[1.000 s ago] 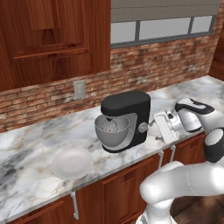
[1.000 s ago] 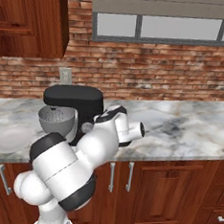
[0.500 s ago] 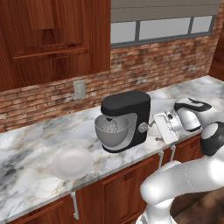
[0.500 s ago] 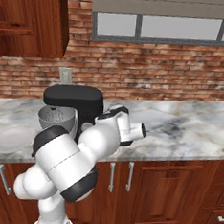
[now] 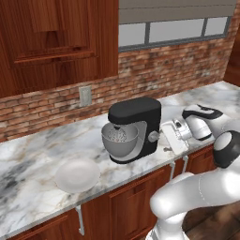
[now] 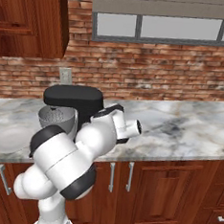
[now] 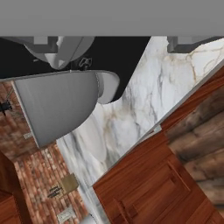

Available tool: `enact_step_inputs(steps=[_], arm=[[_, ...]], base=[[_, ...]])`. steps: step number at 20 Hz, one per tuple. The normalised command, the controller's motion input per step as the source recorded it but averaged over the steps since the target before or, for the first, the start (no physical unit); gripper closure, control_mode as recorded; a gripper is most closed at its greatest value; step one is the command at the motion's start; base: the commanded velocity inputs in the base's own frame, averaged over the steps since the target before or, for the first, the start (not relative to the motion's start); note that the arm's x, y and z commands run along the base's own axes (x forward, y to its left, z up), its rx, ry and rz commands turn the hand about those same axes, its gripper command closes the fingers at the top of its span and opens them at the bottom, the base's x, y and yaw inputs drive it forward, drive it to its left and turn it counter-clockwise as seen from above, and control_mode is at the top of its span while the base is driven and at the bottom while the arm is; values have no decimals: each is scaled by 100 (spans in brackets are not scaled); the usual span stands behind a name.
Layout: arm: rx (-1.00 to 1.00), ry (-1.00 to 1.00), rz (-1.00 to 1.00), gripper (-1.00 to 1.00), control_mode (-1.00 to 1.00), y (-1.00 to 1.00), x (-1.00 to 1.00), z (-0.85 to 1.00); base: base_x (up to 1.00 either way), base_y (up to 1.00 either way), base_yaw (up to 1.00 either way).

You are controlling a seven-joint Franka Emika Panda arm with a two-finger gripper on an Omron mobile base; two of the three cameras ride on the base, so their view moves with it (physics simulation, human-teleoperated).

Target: Add butter and sugar cubes to the stand mixer bowl and then turn on the stand mixer to begin making frosting.

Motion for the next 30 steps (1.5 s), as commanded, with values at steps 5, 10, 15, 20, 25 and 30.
enact_step_inputs(steps=[5, 10, 15, 20, 25, 30], arm=[[-1, 0, 0, -100, -100, 1, 0, 0], [0, 0, 0, -100, -100, 0, 1, -1], [-1, 0, 0, -100, -100, 6, 10, 0], [0, 0, 0, -100, -100, 2, 20, -1], [0, 0, 0, -100, -100, 0, 17, -14], [-1, 0, -1, -100, -100, 1, 28, -13]], base=[[0, 0, 0], [0, 0, 0], [0, 0, 0], [0, 0, 0], [0, 0, 0], [0, 0, 0]])
